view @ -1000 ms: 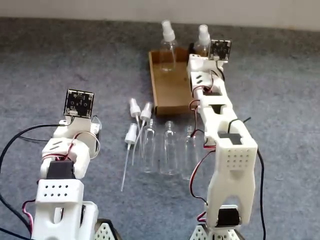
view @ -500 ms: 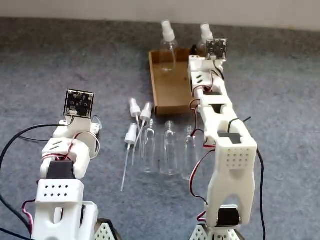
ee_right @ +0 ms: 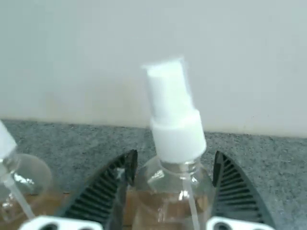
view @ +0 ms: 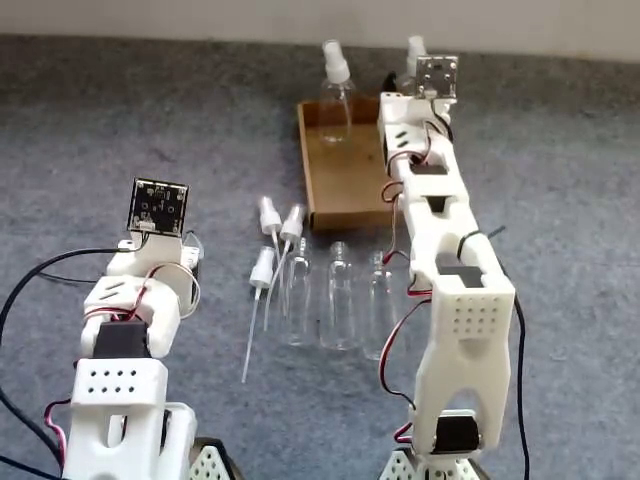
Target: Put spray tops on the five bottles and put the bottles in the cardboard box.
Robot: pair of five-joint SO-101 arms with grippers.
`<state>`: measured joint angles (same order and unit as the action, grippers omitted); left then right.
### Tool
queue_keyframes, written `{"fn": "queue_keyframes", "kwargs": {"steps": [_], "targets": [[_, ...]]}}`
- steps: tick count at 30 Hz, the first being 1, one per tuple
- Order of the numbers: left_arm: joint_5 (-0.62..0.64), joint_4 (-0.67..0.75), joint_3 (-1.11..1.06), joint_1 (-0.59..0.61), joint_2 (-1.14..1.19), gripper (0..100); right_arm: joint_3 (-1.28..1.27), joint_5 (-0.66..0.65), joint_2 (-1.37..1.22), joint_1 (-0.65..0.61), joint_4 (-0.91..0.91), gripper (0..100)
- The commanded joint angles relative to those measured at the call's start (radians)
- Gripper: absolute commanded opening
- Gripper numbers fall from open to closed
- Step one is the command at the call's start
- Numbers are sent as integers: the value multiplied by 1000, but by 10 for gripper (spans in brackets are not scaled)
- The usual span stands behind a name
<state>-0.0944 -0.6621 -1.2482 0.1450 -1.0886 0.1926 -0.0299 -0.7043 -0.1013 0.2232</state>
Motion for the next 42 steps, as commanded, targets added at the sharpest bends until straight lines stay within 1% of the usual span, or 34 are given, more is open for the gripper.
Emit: {"fn": "queue_keyframes", "kwargs": {"steps": [1,11,16,20,26,33,35,38,42], "targets": [[6,20,5,-21,-2,109,93,-12,33,-5,-38,200],[6,20,5,-21,-2,109,104,-17,39,-4,-41,200],[6,20,5,-21,-2,109,96,-14,105,-4,-44,200],[6,20,5,-21,-2,109,104,-12,165,-5,-130,200],[6,20,5,-21,-2,109,104,-17,275,-16,-168,200],[6,18,5,-21,-2,108,104,-18,476,-30,-329,200],[6,18,5,-21,-2,108,104,-18,544,-33,-403,200],[6,18,5,-21,-2,108,104,-18,647,-53,-568,200],[6,18,5,-21,-2,108,102,-18,759,-90,-883,200]]}}
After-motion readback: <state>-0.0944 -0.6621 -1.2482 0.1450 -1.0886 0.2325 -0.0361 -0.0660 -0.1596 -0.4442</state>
